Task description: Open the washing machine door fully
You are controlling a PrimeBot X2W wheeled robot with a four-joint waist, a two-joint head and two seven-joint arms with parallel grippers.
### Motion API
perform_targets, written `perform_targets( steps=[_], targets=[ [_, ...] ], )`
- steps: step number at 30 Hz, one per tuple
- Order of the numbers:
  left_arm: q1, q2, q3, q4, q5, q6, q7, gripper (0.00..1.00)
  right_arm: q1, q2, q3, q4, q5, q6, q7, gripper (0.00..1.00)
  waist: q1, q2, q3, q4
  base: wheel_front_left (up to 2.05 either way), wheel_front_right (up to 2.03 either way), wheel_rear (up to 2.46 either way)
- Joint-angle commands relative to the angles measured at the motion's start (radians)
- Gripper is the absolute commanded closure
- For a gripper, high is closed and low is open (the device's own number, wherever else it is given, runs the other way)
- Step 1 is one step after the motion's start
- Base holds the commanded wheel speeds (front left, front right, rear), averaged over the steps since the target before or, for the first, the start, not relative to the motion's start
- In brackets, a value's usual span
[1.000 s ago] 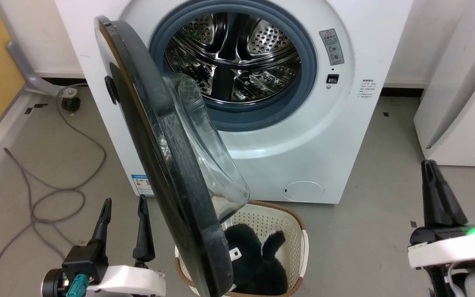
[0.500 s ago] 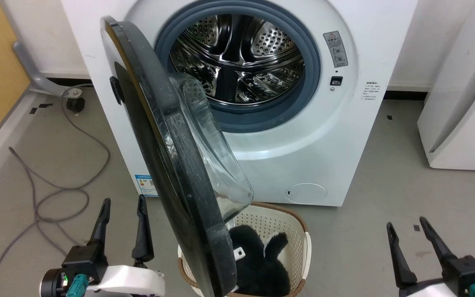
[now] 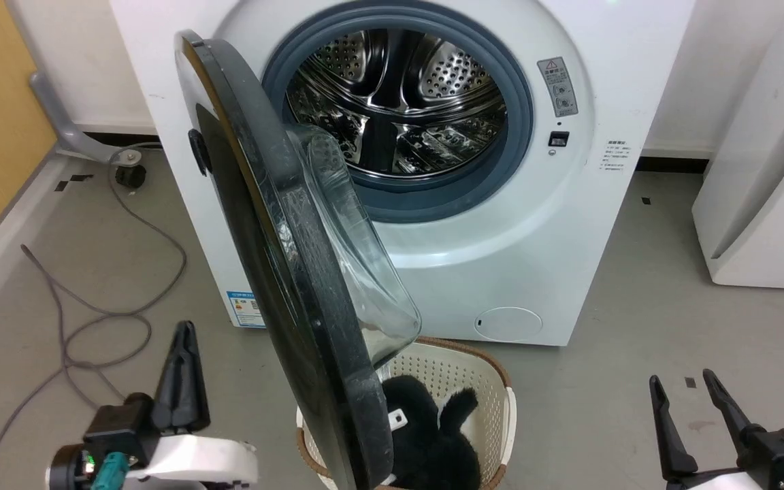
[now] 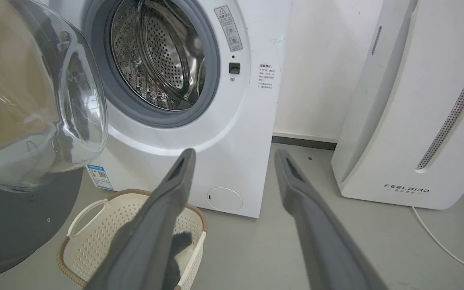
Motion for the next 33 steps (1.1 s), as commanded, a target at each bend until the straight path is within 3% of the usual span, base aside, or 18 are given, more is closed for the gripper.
perform_targets(
  steps=[1,10,16,22,33],
  targets=[
    [-0.008,0.001,0.010,-0.019,0.012,-0.006,-0.006,1.00,0.007,0.005,-0.004,-0.003,0.005,-0.001,-0.004,0.00,0.0000,0.0000,0.000,0.002,0.00,0.00,0.00],
    [-0.077,0.001,0.011,-0.196,0.043,-0.020,-0.006,1.00,0.005,0.005,-0.006,-0.011,0.017,-0.001,-0.004,0.00,0.0000,0.0000,0.003,0.006,0.00,0.00,0.00],
    [-0.128,0.001,-0.047,-0.320,0.047,-0.039,-0.006,1.00,0.003,0.005,-0.002,-0.013,0.025,-0.001,-0.004,0.00,0.0000,0.0000,0.010,0.004,0.00,0.00,0.00],
    [-0.166,0.001,-0.157,-0.398,0.036,-0.061,-0.006,1.00,-0.002,0.005,0.002,-0.010,0.033,-0.001,-0.004,0.00,0.0000,0.0000,0.018,-0.003,0.00,0.00,0.00],
    [-0.161,0.001,-0.342,-0.413,0.018,-0.088,-0.006,1.00,-0.004,0.005,0.009,-0.001,0.043,-0.001,-0.004,0.00,0.0000,0.0000,0.018,-0.023,0.00,0.00,0.00]
  ],
)
